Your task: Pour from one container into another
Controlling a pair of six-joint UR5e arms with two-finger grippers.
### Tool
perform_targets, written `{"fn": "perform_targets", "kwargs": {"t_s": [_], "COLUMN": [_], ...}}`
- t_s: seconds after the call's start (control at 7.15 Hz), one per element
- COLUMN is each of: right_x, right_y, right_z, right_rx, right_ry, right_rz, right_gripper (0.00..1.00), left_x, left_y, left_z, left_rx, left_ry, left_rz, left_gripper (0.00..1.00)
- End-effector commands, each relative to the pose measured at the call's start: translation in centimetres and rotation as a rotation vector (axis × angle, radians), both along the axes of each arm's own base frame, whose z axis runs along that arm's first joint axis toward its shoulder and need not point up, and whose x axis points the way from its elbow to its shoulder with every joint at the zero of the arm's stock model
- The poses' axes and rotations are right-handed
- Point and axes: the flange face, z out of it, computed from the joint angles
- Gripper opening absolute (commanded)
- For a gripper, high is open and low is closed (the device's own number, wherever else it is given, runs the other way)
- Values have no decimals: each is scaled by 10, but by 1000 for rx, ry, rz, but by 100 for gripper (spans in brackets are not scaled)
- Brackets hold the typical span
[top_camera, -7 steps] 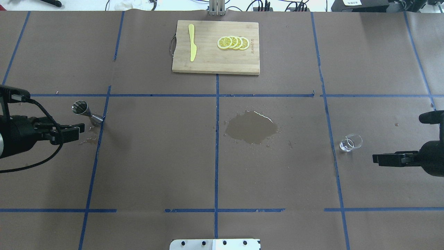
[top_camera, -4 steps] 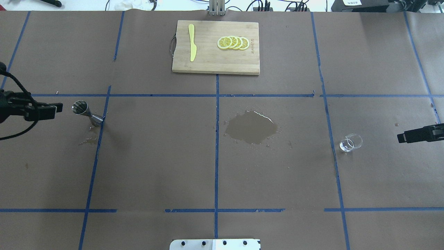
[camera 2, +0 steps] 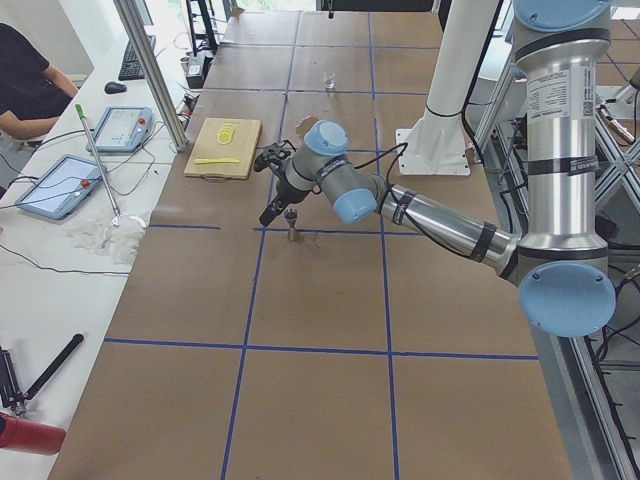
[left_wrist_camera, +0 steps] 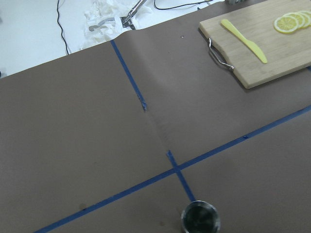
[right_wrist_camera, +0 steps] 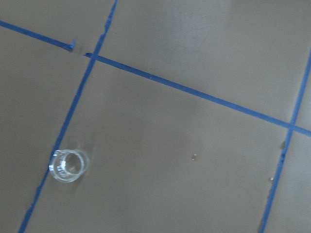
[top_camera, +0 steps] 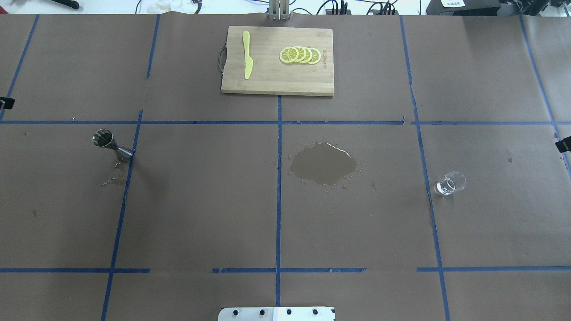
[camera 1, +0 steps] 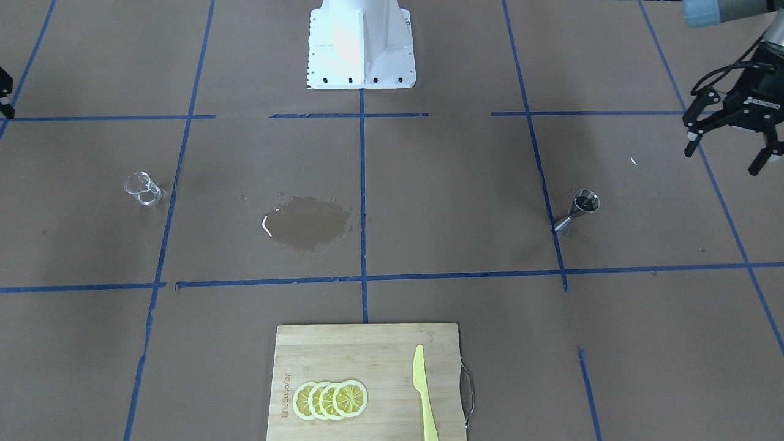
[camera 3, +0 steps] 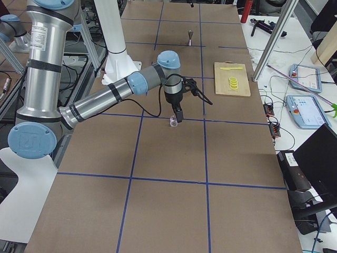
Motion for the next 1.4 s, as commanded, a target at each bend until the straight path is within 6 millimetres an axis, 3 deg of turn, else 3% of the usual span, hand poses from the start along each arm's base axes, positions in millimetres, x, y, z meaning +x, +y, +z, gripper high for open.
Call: {"fn": "perform_targets", "kwargs": {"t_s": [0.0,0.28,0.42,0.7,0.84,1.26], "right_x": [55,73,79,81,82,82], "right_y": [-21,-11,-12,-11,-4,-5], "right_z": [51,73,81,93,119,135], "right_rx": [0,-55,-72,-92,-141,-179], "right_ry": [-63,-101,-98,-66,-62,-66], "right_rz": [-58,-24,-7,2,4,6], "right_gripper": [100,100,100,100,100,100], "left_x": [-64,-83,-107,-113,-126,-129], "left_y": [-19,-15,-11,2,1,-22], "left_z": [76,100,111,142,147,178], "left_rx": [-37,-123,-76,-119,-117,-224], "left_ry": [-34,-52,-65,-64,-149,-222], "left_rz": [52,34,81,82,21,-13], "left_gripper": [100,100,100,100,100,100]}}
